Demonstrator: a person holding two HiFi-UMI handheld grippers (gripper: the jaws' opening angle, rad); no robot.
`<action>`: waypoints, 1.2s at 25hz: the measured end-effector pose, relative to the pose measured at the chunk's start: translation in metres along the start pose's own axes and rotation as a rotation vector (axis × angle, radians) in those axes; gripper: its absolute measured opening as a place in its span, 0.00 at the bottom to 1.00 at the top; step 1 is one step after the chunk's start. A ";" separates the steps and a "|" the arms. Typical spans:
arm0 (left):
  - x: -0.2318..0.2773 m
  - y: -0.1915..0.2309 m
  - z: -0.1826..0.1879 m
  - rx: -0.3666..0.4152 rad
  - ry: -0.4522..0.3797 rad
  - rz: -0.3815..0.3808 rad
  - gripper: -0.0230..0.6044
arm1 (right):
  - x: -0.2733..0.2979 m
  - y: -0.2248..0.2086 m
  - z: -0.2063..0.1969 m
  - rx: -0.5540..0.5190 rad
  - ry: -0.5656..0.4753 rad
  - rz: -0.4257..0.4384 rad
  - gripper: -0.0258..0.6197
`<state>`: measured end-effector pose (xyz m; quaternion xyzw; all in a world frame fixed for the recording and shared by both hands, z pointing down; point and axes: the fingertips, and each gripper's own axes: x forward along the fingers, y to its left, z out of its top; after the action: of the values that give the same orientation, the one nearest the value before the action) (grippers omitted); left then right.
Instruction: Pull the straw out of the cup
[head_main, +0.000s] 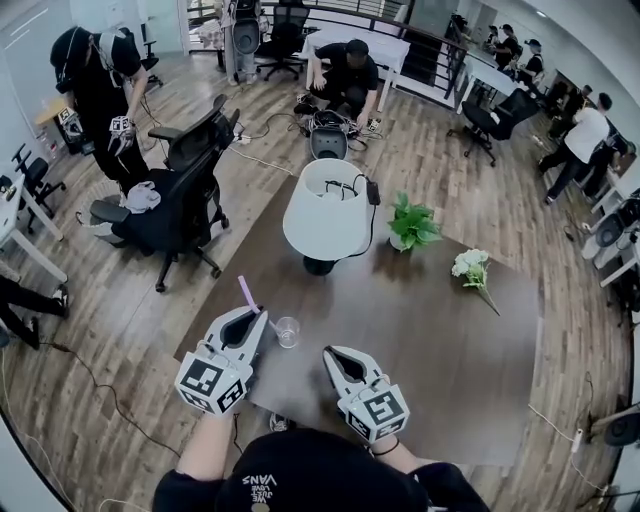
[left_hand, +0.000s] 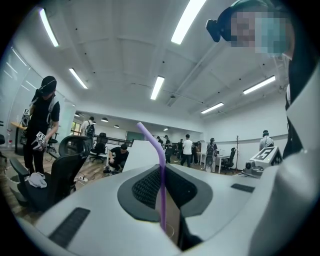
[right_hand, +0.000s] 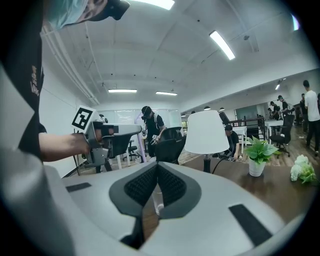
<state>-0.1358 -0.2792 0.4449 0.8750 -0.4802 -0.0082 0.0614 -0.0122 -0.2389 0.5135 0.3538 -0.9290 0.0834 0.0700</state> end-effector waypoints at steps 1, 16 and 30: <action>-0.002 -0.001 0.000 -0.001 -0.002 0.003 0.09 | -0.001 0.001 0.000 0.000 -0.001 0.001 0.07; -0.024 -0.008 -0.014 -0.021 0.014 0.021 0.09 | 0.003 0.005 0.002 -0.007 -0.004 0.024 0.07; -0.037 -0.019 -0.040 -0.022 0.053 0.042 0.09 | 0.005 0.005 0.001 -0.007 0.003 0.030 0.07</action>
<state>-0.1372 -0.2336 0.4808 0.8639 -0.4965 0.0110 0.0839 -0.0196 -0.2387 0.5133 0.3392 -0.9344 0.0819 0.0714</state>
